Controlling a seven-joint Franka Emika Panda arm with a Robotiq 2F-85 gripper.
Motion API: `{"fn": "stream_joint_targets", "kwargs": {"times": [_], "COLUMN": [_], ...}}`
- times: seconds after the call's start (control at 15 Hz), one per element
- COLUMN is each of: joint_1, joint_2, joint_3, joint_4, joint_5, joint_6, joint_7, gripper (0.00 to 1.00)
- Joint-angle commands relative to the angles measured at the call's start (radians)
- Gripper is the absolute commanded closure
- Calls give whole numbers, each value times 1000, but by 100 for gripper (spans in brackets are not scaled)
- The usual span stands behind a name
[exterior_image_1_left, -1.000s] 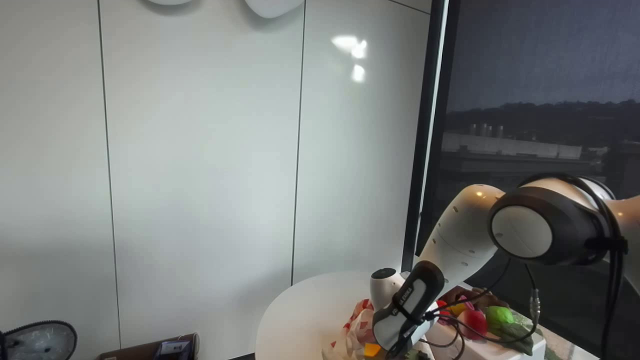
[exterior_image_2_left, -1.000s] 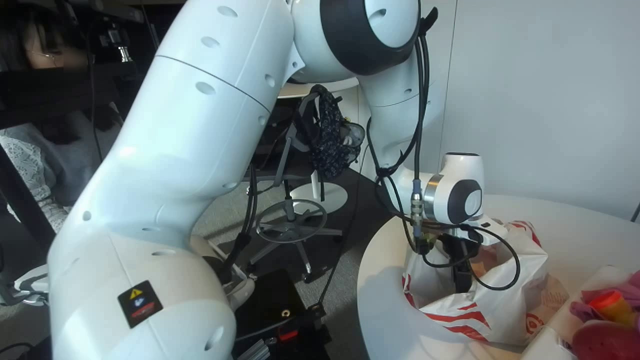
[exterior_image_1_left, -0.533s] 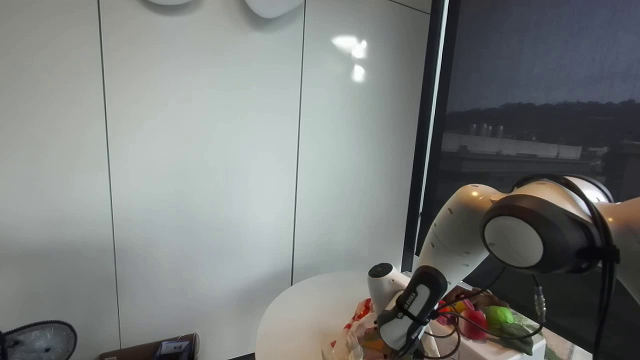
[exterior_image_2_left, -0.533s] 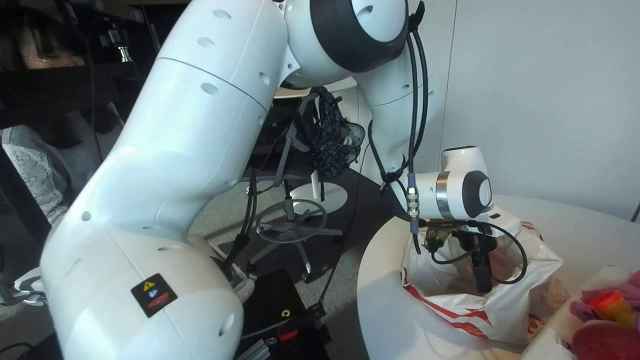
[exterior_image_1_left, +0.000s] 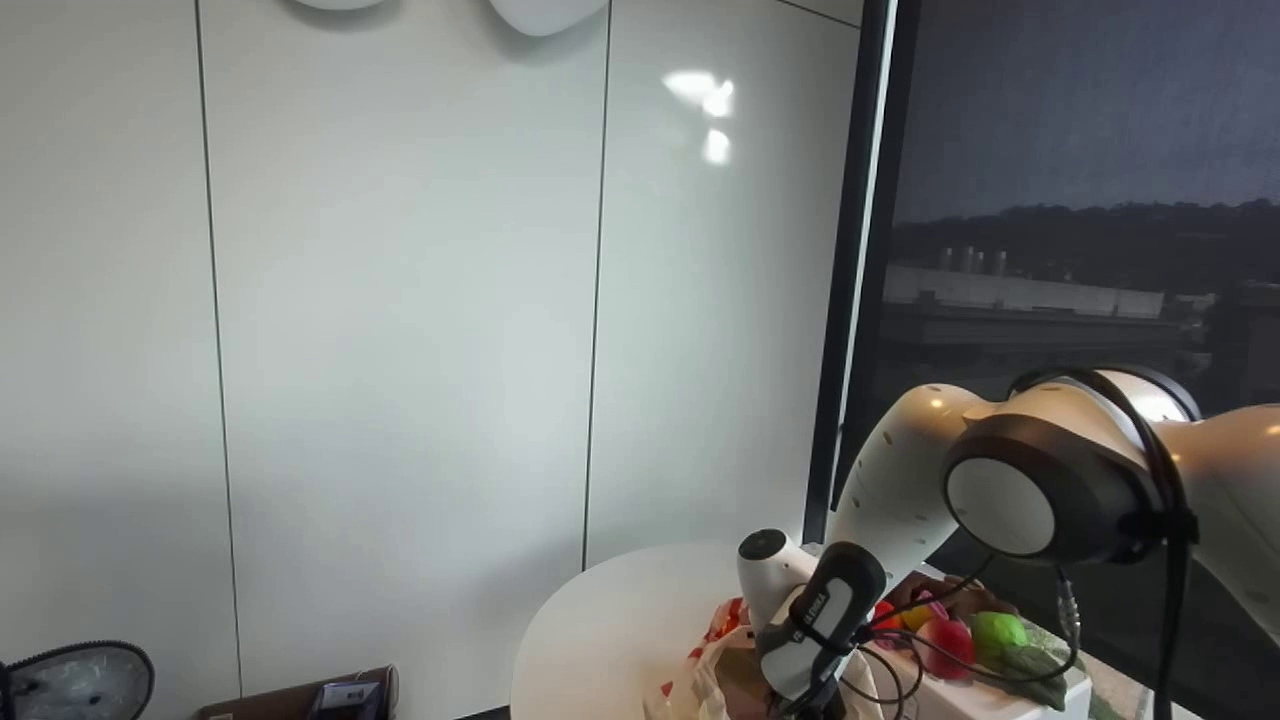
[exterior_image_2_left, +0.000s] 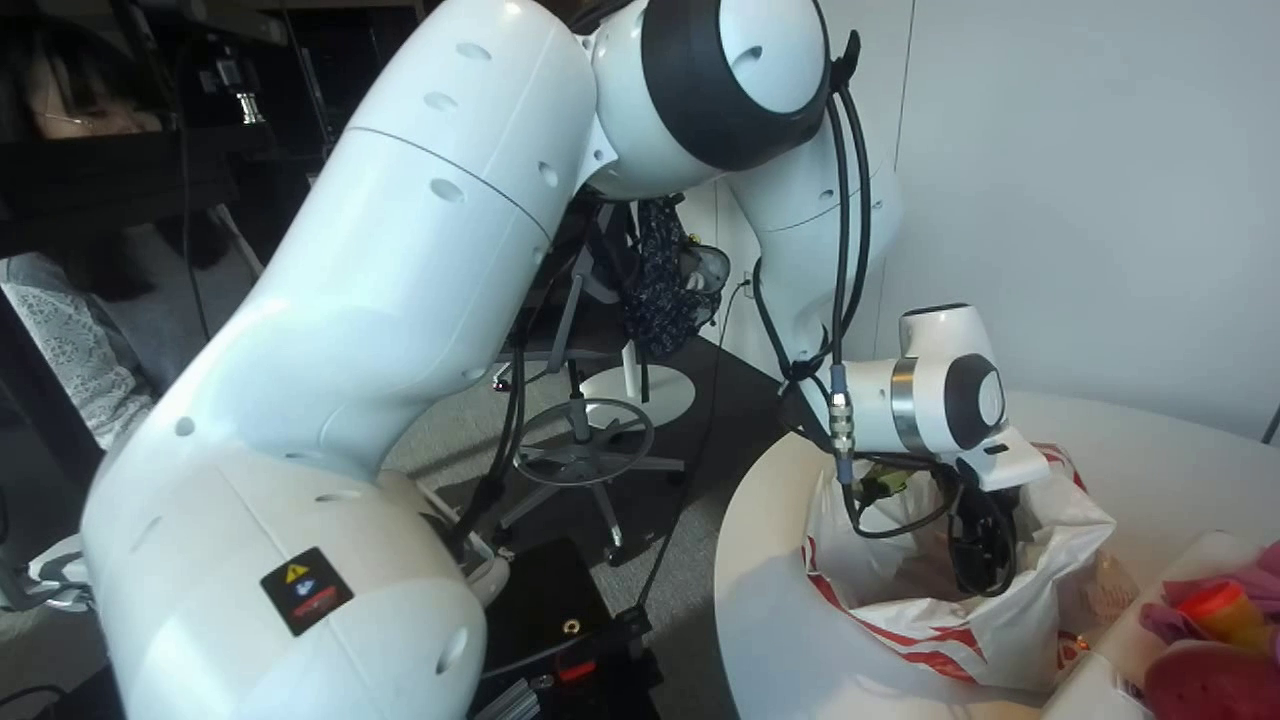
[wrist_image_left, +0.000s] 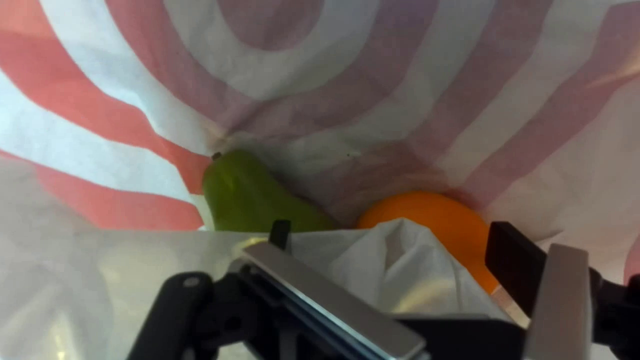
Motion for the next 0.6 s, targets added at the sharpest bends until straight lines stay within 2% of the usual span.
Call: {"fn": "stream_joint_targets", "kwargs": {"times": [0.0, 0.27, 0.53], "joint_1": [-11, -29, -121], "joint_2": [4, 7, 32], "joint_3": [29, 68, 168], "joint_4": [26, 37, 49], "joint_5": [32, 64, 182], "joint_6": [10, 10, 15], "joint_7": [89, 139, 118], "gripper": [0, 0, 0]}}
